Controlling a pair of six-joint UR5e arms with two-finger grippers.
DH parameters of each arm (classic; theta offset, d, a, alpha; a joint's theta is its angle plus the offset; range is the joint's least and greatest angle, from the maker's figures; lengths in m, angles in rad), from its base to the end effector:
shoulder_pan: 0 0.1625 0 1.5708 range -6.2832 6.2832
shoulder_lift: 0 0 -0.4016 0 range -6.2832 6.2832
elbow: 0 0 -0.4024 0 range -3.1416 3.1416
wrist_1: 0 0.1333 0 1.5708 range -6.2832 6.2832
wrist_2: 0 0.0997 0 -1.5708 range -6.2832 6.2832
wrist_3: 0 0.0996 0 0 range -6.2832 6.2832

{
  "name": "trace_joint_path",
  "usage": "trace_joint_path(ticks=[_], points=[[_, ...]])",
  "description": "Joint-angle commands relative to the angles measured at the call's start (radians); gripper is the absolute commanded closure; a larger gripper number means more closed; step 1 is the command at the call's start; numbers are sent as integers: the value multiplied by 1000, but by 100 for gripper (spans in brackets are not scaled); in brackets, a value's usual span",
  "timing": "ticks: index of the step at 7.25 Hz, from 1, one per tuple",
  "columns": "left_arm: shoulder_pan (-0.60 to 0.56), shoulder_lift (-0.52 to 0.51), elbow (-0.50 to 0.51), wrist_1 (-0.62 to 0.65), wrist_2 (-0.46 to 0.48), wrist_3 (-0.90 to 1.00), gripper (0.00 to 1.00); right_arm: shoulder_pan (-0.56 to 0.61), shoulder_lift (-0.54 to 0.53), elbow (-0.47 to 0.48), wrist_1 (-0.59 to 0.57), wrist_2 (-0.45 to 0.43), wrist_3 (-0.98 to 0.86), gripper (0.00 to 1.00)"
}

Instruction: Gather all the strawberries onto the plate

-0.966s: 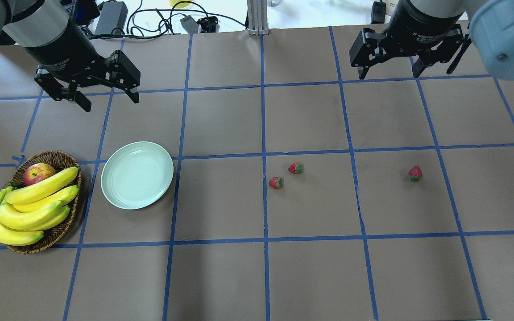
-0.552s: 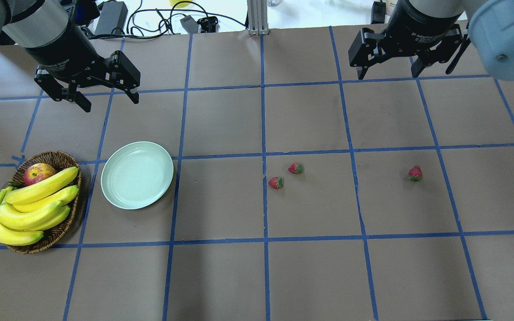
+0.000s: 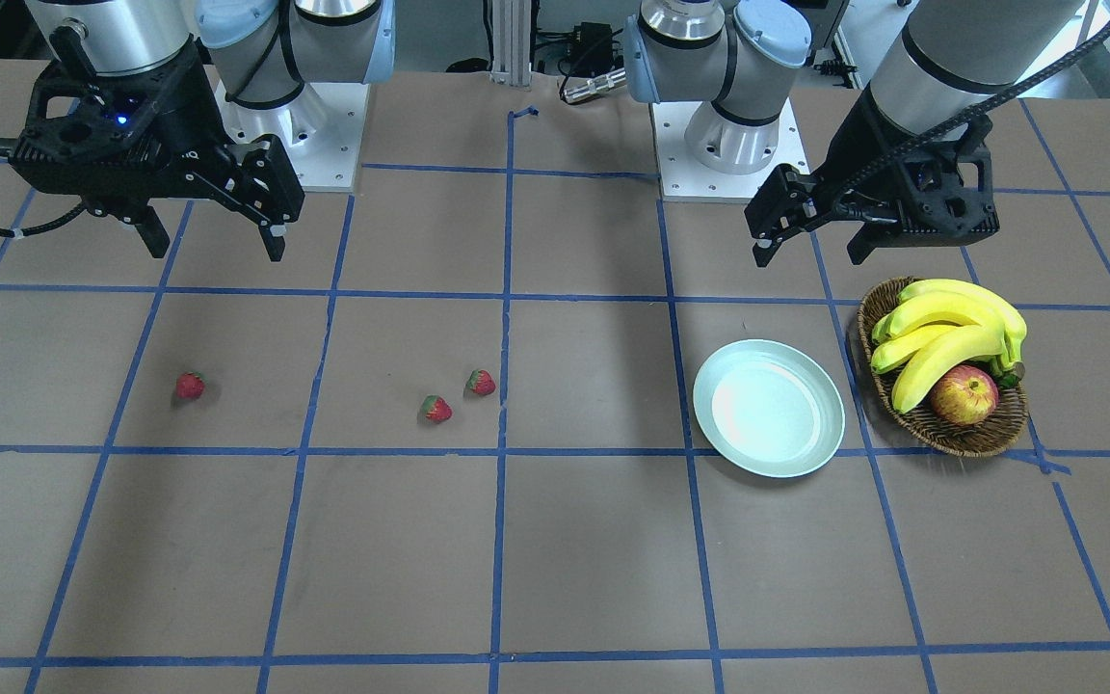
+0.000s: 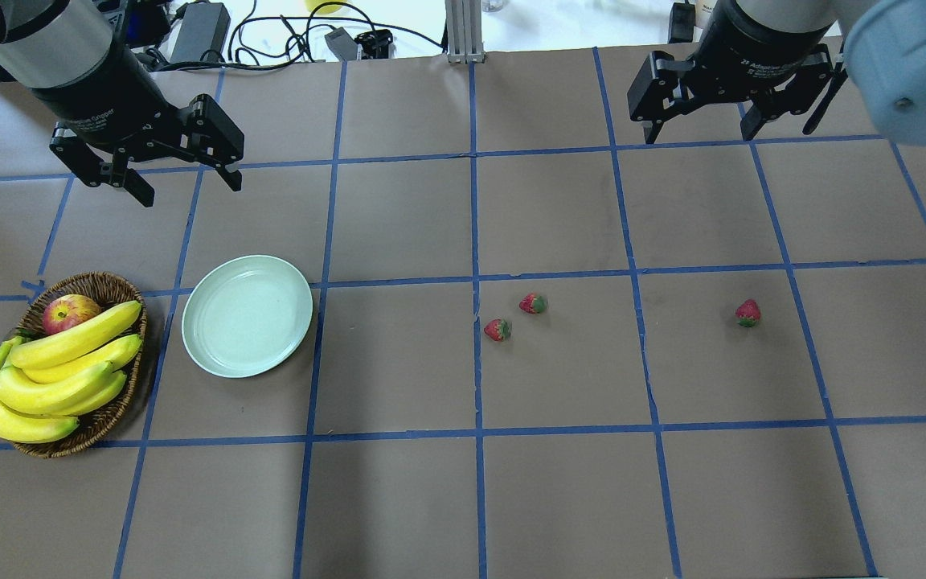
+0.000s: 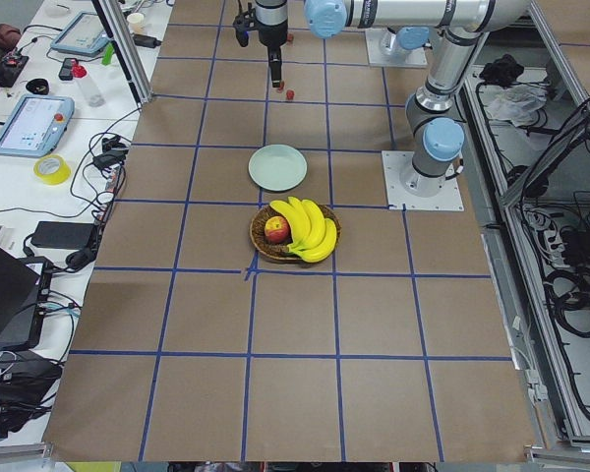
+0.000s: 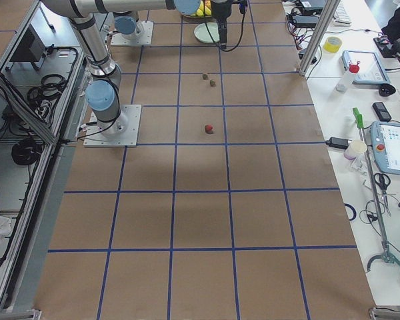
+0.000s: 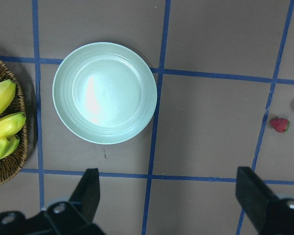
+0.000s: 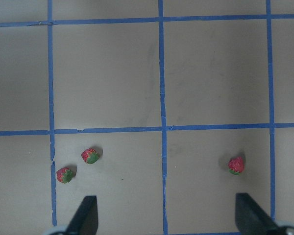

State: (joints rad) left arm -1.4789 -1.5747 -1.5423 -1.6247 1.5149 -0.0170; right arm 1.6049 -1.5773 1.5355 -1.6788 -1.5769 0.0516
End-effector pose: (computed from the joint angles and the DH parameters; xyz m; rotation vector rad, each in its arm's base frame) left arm -0.0923 -0.5112 0.4717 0.1691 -3.0797 -0.0420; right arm 0.1501 -0.5081 0.4973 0.0281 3.1323 -0.2353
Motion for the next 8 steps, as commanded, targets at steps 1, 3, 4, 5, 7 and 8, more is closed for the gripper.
trace_joint_path(ticks=[1,3,4,5,7,8], points=[[2,2,-5,-14,43,0,0,-2,-6,0,2,0,-1,0],[-1,5,-21,-14,44,0,0,1,-9,2,5,-2,-1,0],[-1,9,-27,-14,45,0,0,3,-9,0,19,-12,1,0],[-3,9,-28,-12,44,0,0,6,-1,-1,30,-27,5,0],[-3,12,-30,-11,42,0,0,35,75,-5,25,-18,19,0],[-6,12,-30,-4,41,0,0,90,114,-2,7,-12,48,0]])
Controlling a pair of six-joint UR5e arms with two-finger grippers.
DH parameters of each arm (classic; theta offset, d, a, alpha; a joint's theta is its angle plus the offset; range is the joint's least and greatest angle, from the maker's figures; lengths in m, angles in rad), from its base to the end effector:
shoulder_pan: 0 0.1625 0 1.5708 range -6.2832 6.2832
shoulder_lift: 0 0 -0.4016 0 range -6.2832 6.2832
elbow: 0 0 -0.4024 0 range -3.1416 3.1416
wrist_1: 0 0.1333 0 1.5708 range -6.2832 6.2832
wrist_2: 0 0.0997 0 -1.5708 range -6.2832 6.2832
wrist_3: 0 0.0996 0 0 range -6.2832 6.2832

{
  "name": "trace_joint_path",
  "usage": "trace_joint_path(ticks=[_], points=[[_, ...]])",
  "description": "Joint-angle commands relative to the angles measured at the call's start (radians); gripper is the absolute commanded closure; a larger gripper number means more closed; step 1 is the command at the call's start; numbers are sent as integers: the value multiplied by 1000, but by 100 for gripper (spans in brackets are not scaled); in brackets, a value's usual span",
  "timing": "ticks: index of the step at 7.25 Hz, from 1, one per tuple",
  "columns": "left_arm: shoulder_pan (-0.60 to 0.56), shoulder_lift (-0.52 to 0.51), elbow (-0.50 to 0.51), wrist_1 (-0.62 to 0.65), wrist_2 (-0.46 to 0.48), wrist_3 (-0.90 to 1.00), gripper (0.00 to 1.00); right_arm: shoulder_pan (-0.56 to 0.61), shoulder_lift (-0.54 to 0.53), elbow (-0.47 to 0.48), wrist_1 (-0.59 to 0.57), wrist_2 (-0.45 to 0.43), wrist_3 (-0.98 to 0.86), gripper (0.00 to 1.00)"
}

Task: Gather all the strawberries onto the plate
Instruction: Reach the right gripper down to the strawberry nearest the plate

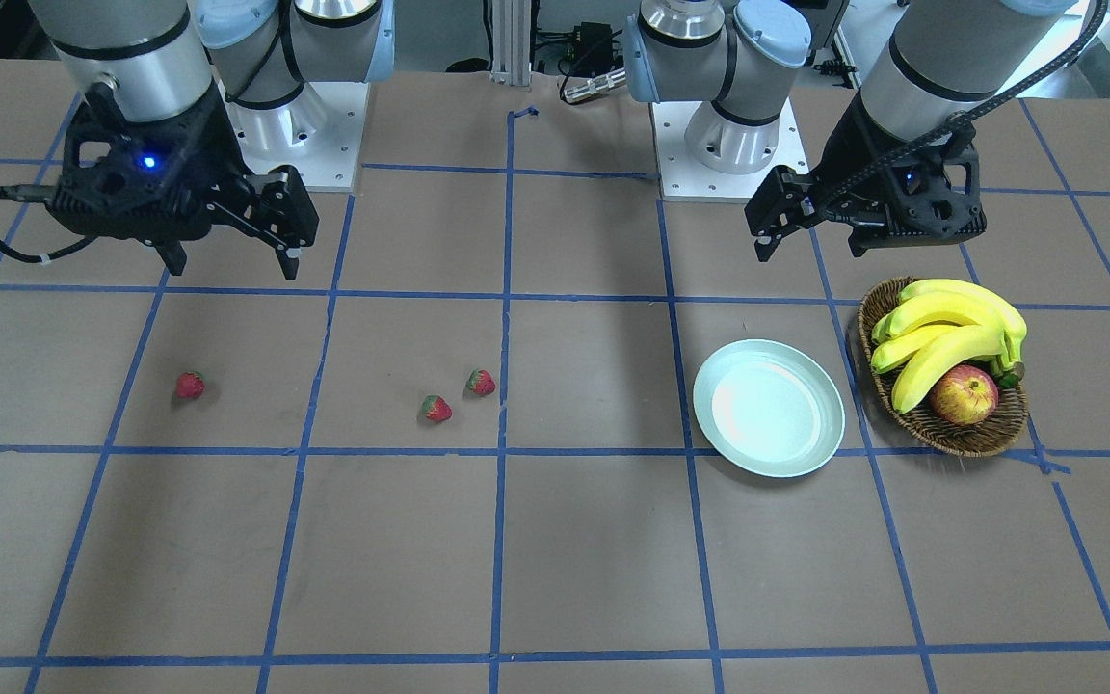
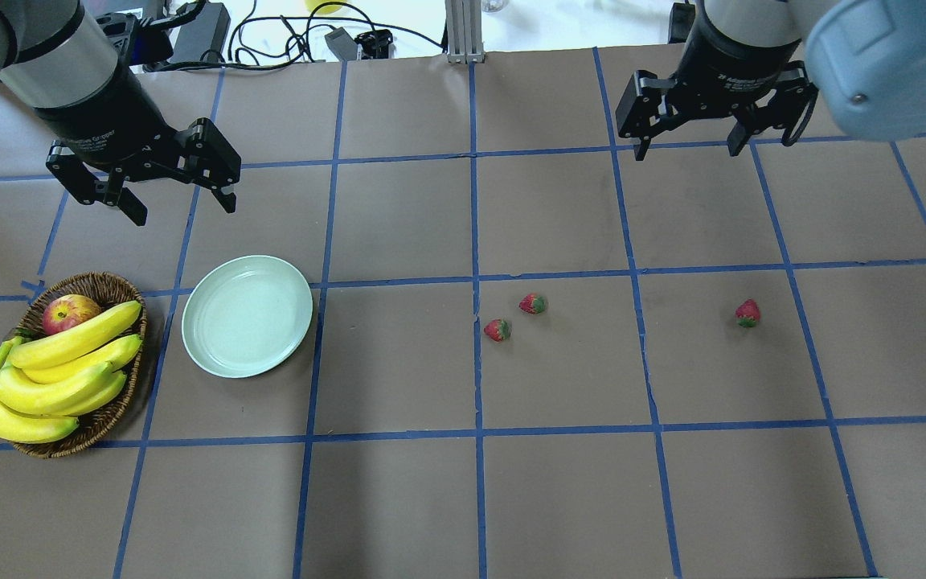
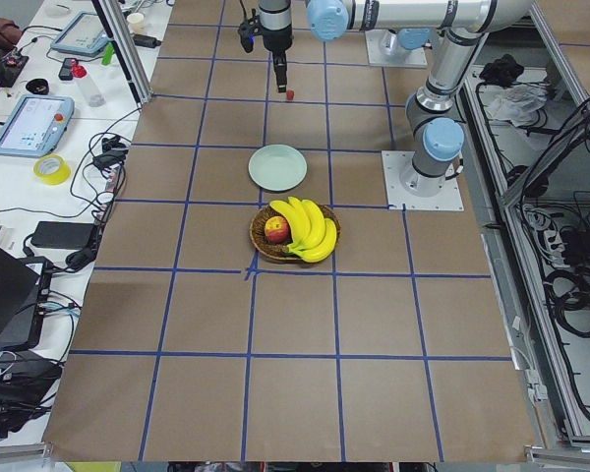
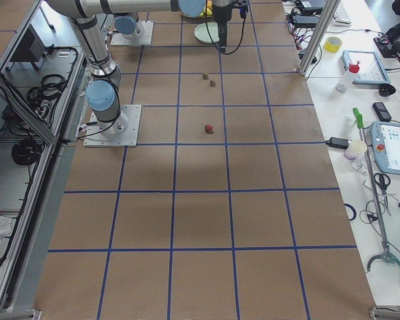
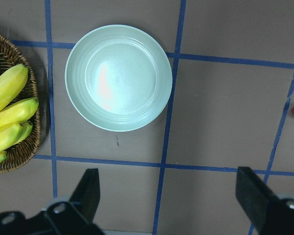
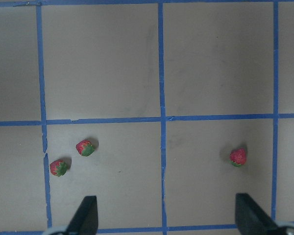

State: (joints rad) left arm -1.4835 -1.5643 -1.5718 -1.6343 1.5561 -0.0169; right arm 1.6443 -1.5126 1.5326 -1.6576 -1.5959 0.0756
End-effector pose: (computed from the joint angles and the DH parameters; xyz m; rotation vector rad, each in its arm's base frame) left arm -0.0912 -0.5034 0.4611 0.1633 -3.1193 -0.0898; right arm 0.1695 -0.5208 0.4627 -0.0046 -3.1197 0.1069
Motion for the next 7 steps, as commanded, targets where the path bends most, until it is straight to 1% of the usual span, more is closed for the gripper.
trace_joint_path(ticks=[1,2,4,5,6,7], points=[[-1,1,-1,5,-1,0,0,111,121,0,-83,8,97,0],[-3,1,-4,5,-2,0,0,152,167,13,-129,10,131,0],[-1,1,-7,4,2,0,0,207,212,70,-224,8,253,0],[0,1,-7,7,-1,0,0,227,239,151,-341,2,283,0],[0,1,-8,7,1,0,0,230,250,282,-534,10,302,0],[-1,1,-8,5,1,0,0,239,264,381,-645,10,317,0]])
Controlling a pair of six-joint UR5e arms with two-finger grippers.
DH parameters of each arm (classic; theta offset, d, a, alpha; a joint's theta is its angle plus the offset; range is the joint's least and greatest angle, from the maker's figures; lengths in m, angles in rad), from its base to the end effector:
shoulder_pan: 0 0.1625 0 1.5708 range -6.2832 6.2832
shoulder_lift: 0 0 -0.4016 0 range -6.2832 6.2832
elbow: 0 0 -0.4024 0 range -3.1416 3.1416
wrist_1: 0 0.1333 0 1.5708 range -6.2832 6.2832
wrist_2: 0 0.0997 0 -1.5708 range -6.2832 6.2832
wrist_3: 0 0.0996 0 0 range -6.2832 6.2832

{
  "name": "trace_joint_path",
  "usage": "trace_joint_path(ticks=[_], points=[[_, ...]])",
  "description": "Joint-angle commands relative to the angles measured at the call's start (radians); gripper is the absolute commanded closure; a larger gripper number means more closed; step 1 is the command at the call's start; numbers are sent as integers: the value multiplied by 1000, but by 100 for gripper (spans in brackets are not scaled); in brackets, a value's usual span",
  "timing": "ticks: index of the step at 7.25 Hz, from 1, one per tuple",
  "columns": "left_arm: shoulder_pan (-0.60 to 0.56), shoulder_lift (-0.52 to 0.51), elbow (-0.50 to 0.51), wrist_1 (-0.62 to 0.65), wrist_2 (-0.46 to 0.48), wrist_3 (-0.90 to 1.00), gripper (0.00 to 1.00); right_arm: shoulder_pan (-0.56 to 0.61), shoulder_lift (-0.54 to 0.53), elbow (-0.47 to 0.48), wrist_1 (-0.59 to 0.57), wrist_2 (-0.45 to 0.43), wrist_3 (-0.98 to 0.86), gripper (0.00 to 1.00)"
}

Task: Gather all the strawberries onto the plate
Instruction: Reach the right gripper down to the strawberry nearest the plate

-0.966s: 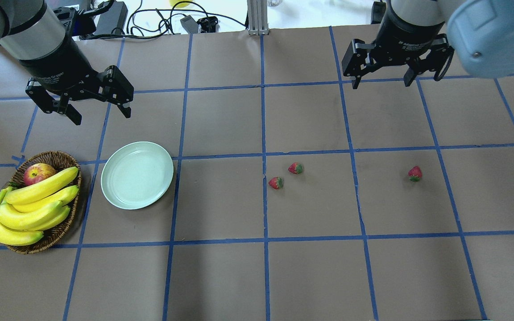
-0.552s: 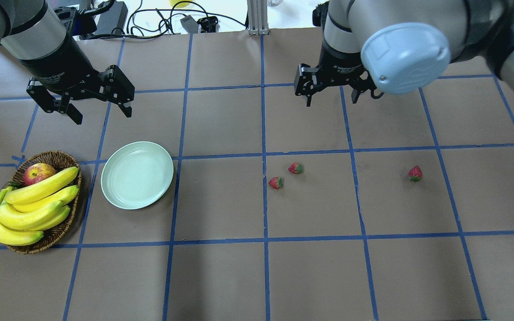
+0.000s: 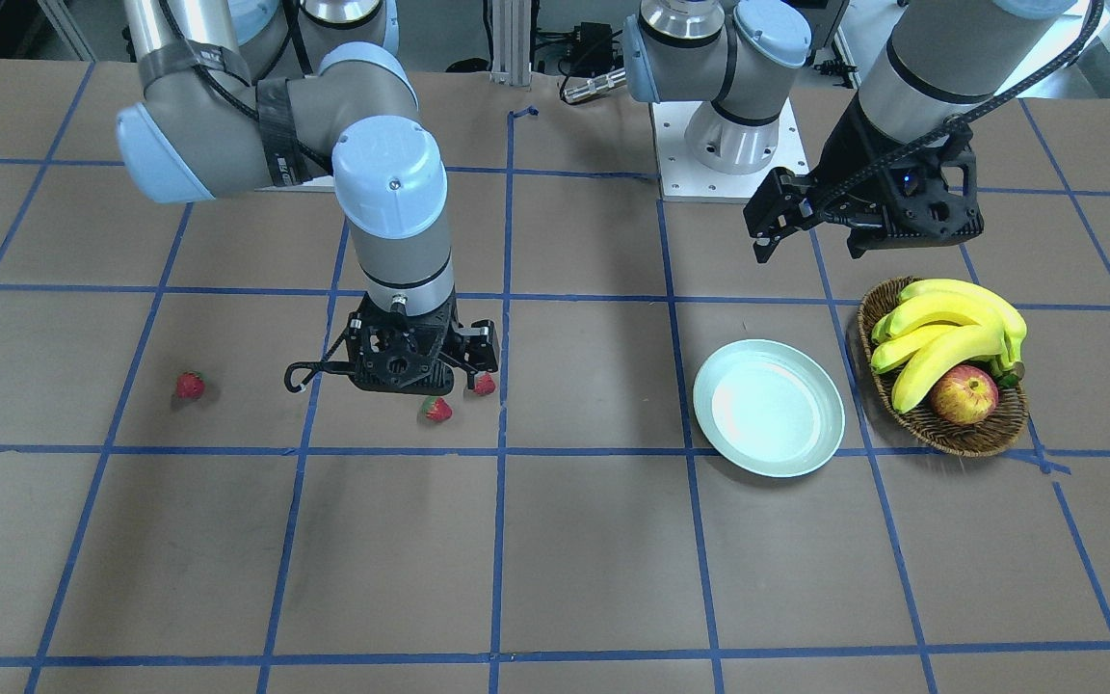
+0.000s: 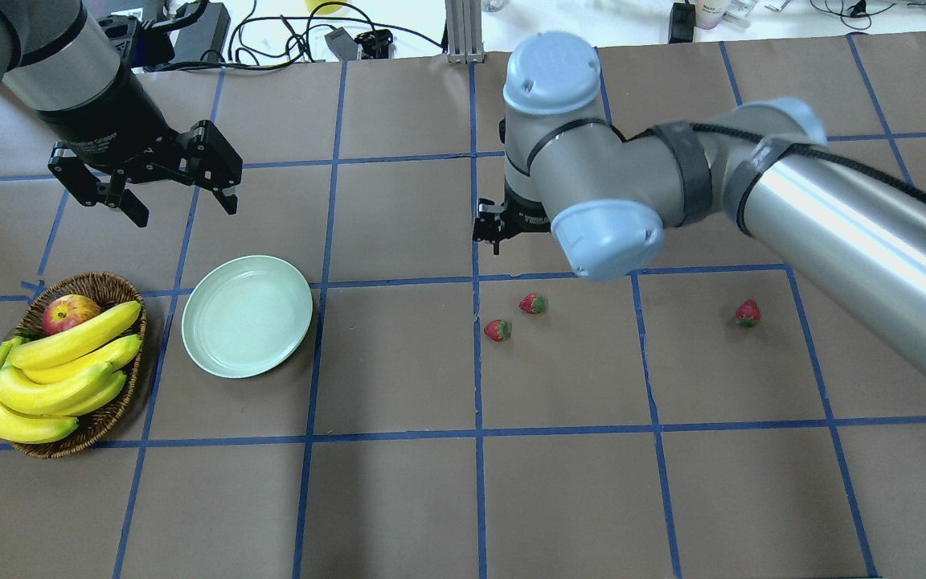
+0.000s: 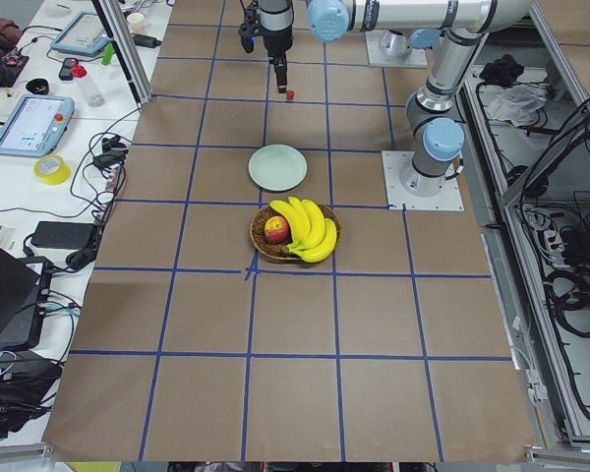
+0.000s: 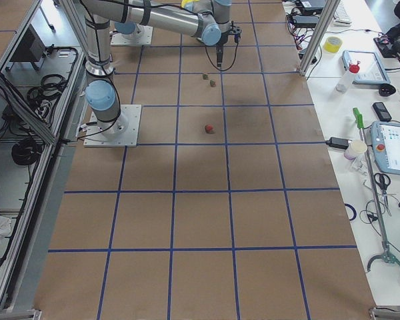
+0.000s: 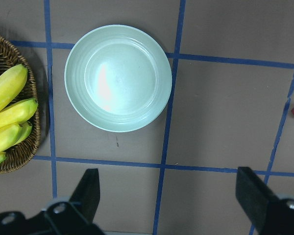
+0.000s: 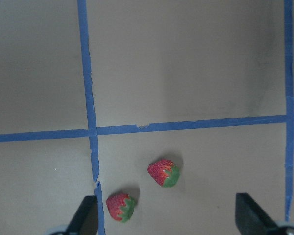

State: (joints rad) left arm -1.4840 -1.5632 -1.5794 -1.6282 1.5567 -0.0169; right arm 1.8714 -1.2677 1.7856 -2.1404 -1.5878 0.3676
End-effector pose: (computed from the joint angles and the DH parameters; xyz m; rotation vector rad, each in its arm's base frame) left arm -0.0915 -0.5029 0.4584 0.1626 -3.1199 -0.0904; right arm 0.2957 -0.5095 0.2523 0.1058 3.1378 -0.0854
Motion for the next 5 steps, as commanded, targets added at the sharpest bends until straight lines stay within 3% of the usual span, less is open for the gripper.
trace_joint_path(ticks=[1,3,5], points=[[2,0,-1,-1,2,0,0,32,24,143,-177,2,112,0],[1,0,-1,-1,0,0,0,81,76,127,-177,9,388,0],[-1,0,-1,-1,0,0,0,94,85,103,-170,12,392,0]])
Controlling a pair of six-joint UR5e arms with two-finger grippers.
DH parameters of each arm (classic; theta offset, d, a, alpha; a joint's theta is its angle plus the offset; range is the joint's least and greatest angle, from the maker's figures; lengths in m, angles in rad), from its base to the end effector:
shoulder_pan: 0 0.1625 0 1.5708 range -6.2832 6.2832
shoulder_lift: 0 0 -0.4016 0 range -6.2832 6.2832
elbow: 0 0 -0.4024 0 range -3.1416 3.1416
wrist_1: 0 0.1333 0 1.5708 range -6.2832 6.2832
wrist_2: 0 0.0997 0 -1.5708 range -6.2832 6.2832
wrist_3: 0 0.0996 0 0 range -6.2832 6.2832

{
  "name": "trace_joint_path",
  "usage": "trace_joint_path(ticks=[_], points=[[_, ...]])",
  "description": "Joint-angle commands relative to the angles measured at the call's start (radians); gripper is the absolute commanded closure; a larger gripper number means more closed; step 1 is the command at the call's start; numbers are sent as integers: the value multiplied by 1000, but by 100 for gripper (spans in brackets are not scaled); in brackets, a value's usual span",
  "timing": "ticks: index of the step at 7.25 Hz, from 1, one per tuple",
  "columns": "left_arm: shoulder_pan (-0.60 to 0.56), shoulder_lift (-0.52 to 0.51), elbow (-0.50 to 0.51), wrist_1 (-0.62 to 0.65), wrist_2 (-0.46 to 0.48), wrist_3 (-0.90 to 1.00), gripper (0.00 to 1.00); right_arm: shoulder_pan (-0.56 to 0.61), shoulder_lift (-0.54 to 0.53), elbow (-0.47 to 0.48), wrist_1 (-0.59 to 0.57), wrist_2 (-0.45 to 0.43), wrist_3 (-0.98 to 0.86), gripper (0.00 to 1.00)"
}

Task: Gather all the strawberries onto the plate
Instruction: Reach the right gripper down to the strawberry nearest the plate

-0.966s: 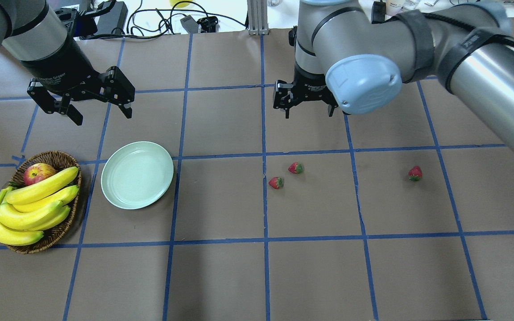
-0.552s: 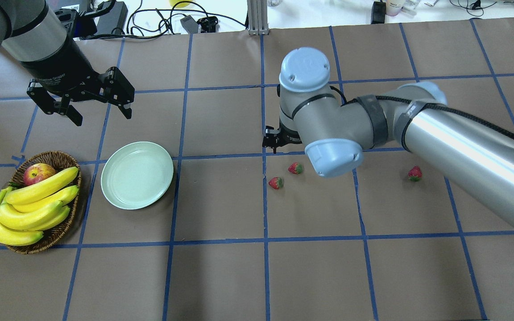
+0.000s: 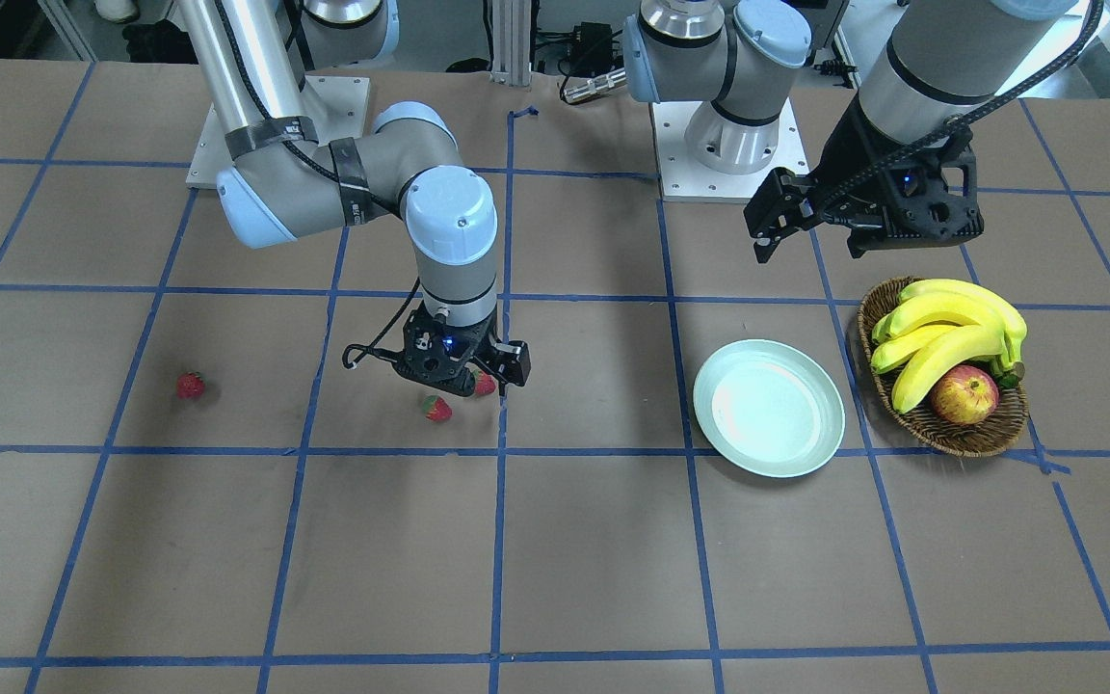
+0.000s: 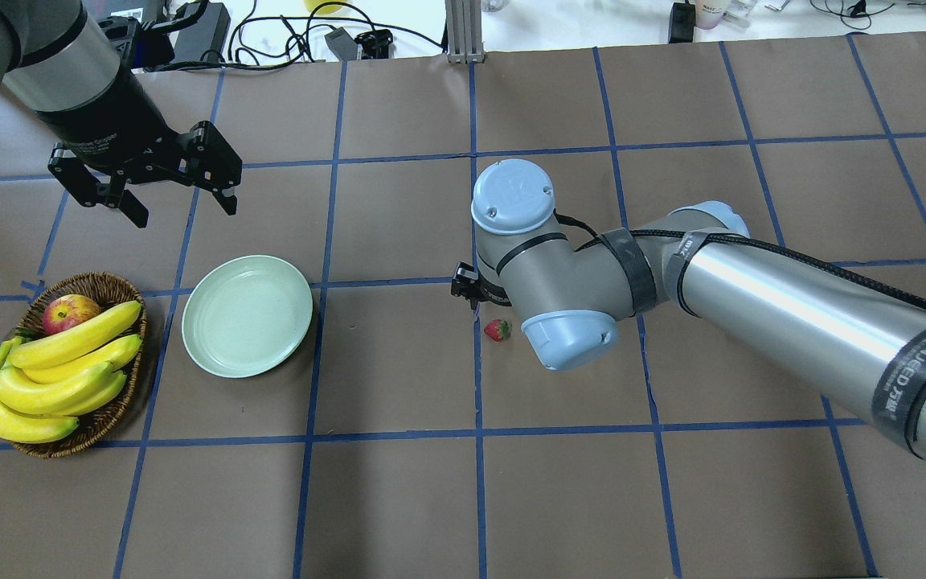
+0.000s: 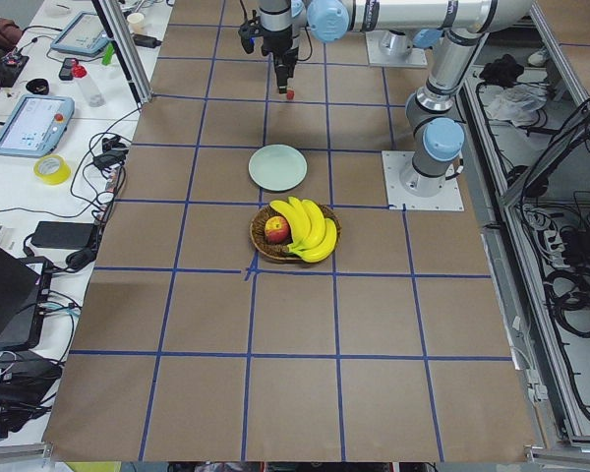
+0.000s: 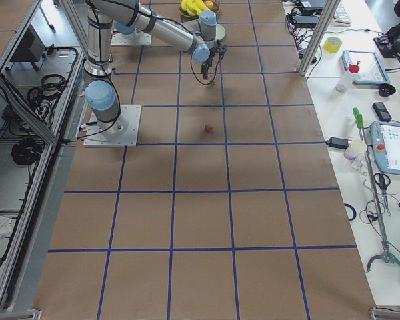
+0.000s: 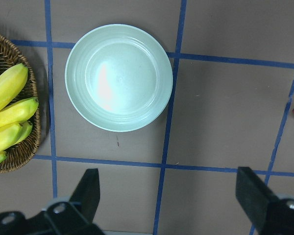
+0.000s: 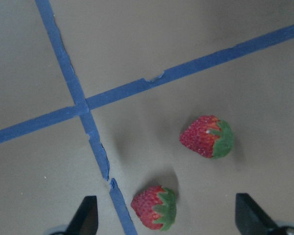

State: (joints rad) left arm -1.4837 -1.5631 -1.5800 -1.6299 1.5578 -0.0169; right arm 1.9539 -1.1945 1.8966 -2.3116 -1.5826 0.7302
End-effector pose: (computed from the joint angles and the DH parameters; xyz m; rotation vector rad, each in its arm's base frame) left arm -0.0912 -0.5026 0.4580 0.1630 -3.1208 -0.0940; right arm 0.3312 -0.4684 0.1805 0.5409 3.0835 -0.0612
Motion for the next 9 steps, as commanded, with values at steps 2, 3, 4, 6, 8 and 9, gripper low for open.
trace_joint_path(ticks=[2,3,4,6,8,9], points=[[-1,0,0,1,1,0,0,13,35,-20,-2,7,34,1],[-1,0,0,1,-1,0,0,13,41,-11,-3,7,34,1],[-1,0,0,2,-2,0,0,13,56,-8,-3,6,32,5],[-3,0,0,2,-4,0,0,13,58,-10,-3,3,32,13],[-1,0,-2,1,1,0,0,13,58,-8,-3,0,32,28],[-1,0,-2,1,-1,0,0,13,58,-8,-2,3,32,60]])
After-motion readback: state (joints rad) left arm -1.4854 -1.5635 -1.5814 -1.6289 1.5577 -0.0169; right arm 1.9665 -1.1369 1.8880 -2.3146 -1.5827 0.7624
